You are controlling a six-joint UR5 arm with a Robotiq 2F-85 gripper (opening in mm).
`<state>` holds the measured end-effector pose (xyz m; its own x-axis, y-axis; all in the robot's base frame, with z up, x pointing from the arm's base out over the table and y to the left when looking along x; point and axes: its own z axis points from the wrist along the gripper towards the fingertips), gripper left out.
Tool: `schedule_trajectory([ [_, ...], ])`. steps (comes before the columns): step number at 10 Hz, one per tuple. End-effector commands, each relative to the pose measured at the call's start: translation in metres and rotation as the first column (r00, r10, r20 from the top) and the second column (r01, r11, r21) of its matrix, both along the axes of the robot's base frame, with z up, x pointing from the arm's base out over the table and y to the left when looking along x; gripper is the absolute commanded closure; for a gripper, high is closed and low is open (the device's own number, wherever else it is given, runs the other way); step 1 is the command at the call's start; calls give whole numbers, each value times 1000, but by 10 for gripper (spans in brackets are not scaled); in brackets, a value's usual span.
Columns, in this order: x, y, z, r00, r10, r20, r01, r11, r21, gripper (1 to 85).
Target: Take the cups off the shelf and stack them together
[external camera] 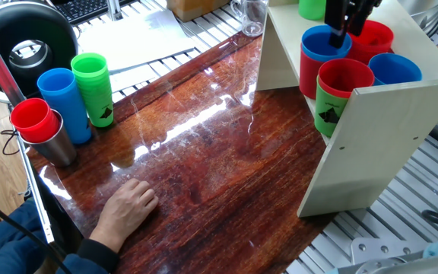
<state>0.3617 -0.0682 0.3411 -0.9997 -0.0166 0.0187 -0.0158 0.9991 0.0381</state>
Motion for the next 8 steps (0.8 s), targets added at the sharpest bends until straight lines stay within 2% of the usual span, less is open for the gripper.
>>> schedule_trajectory([
  [1, 8, 2, -5, 999, 13, 30, -13, 1000, 7, 580],
  [4, 11, 3, -3, 999, 19, 29, -19, 1000, 3, 833],
  [6, 10, 7, 12, 1000, 16, -10, -16, 1000, -1, 843],
  [8, 17, 14, 20, 1000, 25, -7, -25, 1000, 2, 843],
])
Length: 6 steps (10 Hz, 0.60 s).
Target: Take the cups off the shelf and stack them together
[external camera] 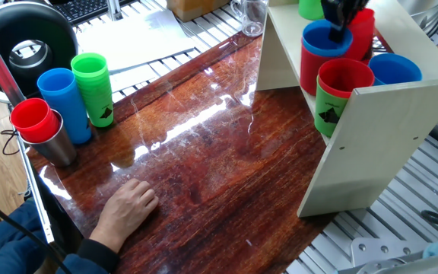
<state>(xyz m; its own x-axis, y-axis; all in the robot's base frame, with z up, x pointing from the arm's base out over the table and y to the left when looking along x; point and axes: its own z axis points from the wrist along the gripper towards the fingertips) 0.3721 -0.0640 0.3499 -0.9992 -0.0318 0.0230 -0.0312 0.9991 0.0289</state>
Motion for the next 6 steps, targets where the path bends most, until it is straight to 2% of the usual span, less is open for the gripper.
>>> schedule_trajectory([
  [1, 10, 17, 18, 1000, 19, -2, -19, 1000, 18, 843],
  [2, 18, 30, 32, 999, 34, -1, -34, 999, 26, 843],
  [3, 33, 39, 43, 996, 90, 22, -90, 996, 15, 843],
  [5, 65, 67, 53, 964, 257, 71, -258, 966, -1, 843],
  [6, 79, 86, 53, 935, 343, 87, -344, 939, -7, 843],
])
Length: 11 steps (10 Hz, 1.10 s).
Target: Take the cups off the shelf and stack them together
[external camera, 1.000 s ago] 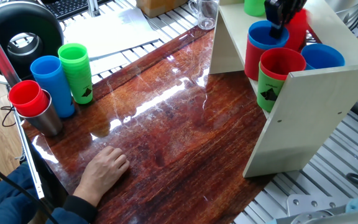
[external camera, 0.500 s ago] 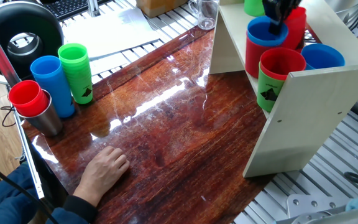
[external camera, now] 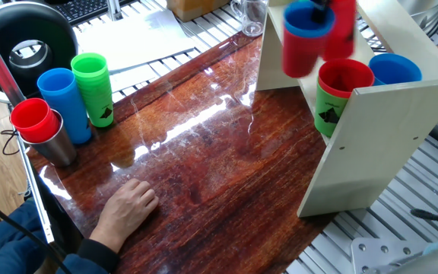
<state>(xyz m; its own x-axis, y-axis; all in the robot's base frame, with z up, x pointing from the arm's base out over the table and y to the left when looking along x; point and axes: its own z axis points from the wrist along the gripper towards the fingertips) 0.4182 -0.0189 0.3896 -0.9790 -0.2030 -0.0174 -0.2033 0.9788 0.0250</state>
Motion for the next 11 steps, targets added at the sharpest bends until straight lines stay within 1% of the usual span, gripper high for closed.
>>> schedule_trajectory([
  [1, 43, 58, 9, 971, 232, 60, -233, 973, 7, 843],
  [2, 47, 70, 0, 955, 291, 61, -292, 957, 6, 843],
  [3, 45, 81, -13, 942, 332, 47, -333, 943, 16, 843],
  [4, 45, 89, -30, 923, 383, 38, -383, 924, 5, 843],
  [5, 45, 95, -45, 898, 438, 34, -438, 899, -1, 843],
  [7, 48, 102, -73, 838, 545, 33, -544, 838, -52, 843],
  [8, 46, 120, -88, 826, 561, 53, -559, 828, -43, 843],
  [9, 48, 136, -102, 818, 567, 97, -566, 824, -35, 843],
  [10, 44, 145, -111, 822, 560, 106, -561, 827, -22, 843],
  [11, 37, 140, -113, 820, 568, 73, -568, 823, -31, 843],
])
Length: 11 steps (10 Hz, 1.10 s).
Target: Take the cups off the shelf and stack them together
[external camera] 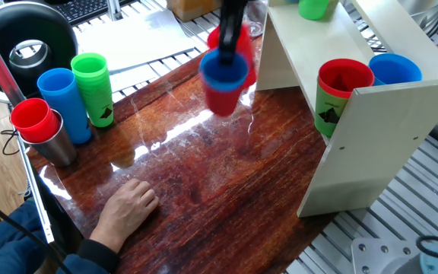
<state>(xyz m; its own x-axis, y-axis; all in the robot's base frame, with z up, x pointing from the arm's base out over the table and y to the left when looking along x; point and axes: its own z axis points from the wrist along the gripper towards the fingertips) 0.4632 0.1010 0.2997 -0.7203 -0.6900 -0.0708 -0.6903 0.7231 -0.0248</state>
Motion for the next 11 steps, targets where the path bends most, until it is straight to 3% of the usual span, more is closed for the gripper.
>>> schedule_trajectory([
  [1, -18, 4, -24, 998, 60, -35, -62, 997, -49, 843],
  [3, -30, -5, -23, 996, 36, -81, -43, 996, -80, 843],
  [4, -31, -6, -23, 996, 19, -85, -26, 996, -83, 843],
  [6, -29, -5, -23, 996, -35, -76, 29, 996, -80, 843],
  [9, -17, 5, -23, 999, 39, -31, -40, 998, -44, 843],
  [10, -12, 10, -30, 997, 68, -29, -69, 997, -27, 843],
  [11, -4, 16, -51, 994, 102, -44, -103, 995, -14, 843],
])
